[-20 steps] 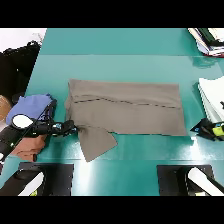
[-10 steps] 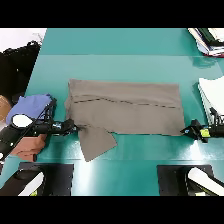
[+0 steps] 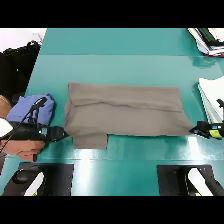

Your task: Fold the shirts.

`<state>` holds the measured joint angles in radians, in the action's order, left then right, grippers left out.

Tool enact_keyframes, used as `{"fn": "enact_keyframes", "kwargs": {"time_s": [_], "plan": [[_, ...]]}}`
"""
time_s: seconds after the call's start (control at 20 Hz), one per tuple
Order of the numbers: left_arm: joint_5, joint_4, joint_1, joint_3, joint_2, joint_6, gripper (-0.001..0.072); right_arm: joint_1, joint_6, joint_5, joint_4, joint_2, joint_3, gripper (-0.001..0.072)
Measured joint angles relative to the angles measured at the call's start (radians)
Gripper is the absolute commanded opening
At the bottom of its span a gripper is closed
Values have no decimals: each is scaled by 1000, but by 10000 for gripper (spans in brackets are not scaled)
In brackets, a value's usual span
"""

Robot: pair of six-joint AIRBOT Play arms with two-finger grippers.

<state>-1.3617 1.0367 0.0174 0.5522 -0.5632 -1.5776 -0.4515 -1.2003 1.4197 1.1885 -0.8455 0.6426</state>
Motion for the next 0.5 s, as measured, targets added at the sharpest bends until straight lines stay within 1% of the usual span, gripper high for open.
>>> {"fn": "enact_keyframes", "kwargs": {"time_s": [0.1,0.2,0.35,0.5], "plan": [[-57,9,0,23,42,-31,27,2,-12,40,24,54,34,14],[-63,12,0,61,44,-47,27,7,-24,56,26,65,85,14],[12,19,0,137,-36,-32,28,47,-34,56,16,2,185,14],[143,26,0,220,-190,0,28,119,-39,16,11,-127,302,14]]}}
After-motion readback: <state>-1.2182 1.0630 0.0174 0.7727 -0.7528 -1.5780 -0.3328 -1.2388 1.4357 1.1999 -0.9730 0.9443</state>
